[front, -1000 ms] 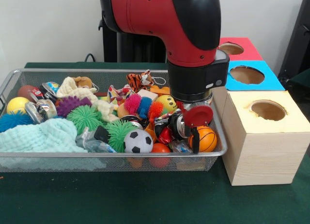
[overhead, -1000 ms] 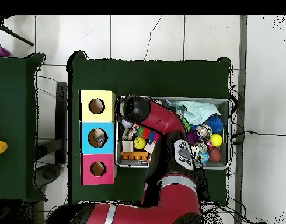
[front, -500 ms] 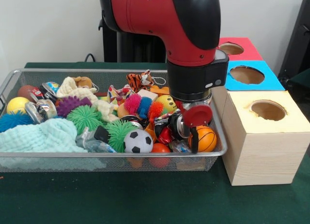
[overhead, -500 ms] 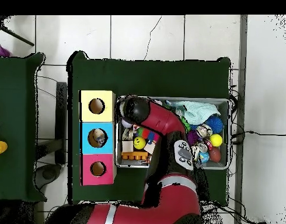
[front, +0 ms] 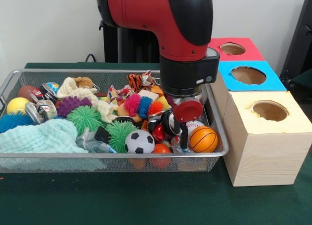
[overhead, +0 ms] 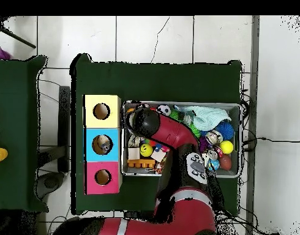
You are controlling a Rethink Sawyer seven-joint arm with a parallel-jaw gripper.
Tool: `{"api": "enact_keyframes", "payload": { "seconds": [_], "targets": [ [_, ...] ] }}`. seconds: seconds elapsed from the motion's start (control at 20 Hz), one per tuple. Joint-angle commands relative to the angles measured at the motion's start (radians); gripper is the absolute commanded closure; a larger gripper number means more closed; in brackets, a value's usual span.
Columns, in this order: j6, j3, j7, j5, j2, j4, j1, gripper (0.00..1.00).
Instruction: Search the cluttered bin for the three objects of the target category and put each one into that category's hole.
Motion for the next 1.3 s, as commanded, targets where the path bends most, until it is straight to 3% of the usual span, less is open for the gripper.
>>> {"api": "enact_keyframes", "payload": {
  "seconds": [0.05, 0.4, 0.95, 1.3],
  "targets": [
    [0.008, 0.028, -0.007, -0.083, 0.026, 0.189, -0.048, 0.00],
    [-0.137, 0.104, -0.021, -0.105, 0.133, 0.147, -0.113, 0.00],
    [-0.124, 0.089, -0.061, -0.181, 0.160, 0.091, -0.151, 0.00],
    [-0.110, 0.101, 0.004, -0.148, 0.145, 0.105, -0.121, 0.00]
  ]
}}
